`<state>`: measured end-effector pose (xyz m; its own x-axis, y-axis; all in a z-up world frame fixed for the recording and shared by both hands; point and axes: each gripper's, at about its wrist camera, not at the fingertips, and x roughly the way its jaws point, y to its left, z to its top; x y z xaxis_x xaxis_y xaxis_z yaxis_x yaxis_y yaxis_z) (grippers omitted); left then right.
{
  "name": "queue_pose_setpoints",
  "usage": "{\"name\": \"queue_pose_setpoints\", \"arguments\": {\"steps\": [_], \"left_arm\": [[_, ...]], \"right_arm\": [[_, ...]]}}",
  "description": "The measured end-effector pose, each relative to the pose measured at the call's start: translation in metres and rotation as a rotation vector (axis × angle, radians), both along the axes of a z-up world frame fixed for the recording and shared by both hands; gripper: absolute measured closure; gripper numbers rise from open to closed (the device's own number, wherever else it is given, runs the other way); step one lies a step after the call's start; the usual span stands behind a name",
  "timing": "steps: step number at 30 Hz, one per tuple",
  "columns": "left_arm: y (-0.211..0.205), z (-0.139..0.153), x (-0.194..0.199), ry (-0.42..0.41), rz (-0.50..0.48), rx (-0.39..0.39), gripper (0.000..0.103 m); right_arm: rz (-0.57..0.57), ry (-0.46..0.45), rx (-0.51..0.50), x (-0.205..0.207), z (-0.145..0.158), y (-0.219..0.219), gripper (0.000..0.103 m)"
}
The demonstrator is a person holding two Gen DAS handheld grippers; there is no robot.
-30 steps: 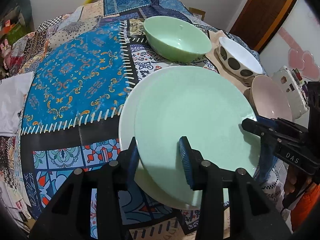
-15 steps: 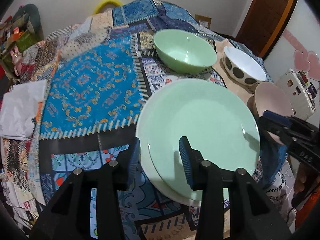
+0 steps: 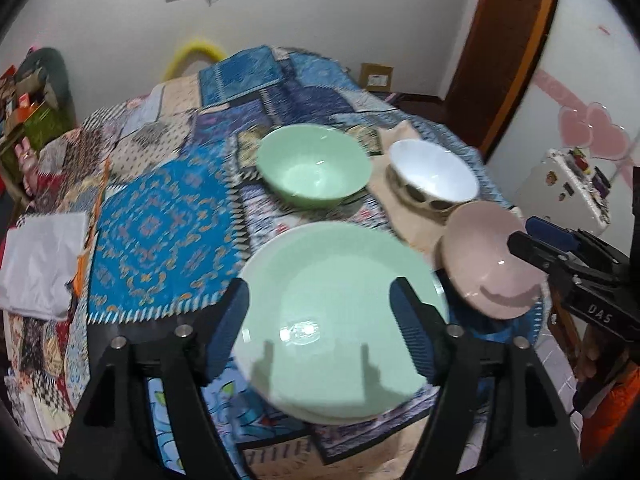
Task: Organize plates and bowls
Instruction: 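Open the left tool and withdraw it from the plate stack, then move the left tool to the pale pink bowl and grasp its rim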
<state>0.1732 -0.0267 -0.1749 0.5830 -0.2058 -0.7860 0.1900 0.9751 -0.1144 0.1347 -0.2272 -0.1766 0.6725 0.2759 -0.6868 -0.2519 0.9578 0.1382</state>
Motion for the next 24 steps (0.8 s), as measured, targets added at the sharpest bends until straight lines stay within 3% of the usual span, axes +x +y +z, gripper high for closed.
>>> {"name": "queue_pose_setpoints", "arguments": {"steps": [2, 12, 24], "left_arm": [[-0.011, 0.004, 0.001, -0.01, -0.013, -0.001, 0.02], [-0.074, 0.001, 0.018, 0.006, -0.124, 0.009, 0.019], [-0.141, -0.047, 0.05, 0.082, -0.239, 0.047, 0.019]], "right_arm": [[-0.019, -0.012, -0.01, -0.002, 0.003, -0.008, 0.043], [-0.13, -0.023, -0.045, -0.005, -0.003, -0.055, 0.041], [-0.19, 0.071, -0.017, -0.001, -0.041, -0.092, 0.041]]}}
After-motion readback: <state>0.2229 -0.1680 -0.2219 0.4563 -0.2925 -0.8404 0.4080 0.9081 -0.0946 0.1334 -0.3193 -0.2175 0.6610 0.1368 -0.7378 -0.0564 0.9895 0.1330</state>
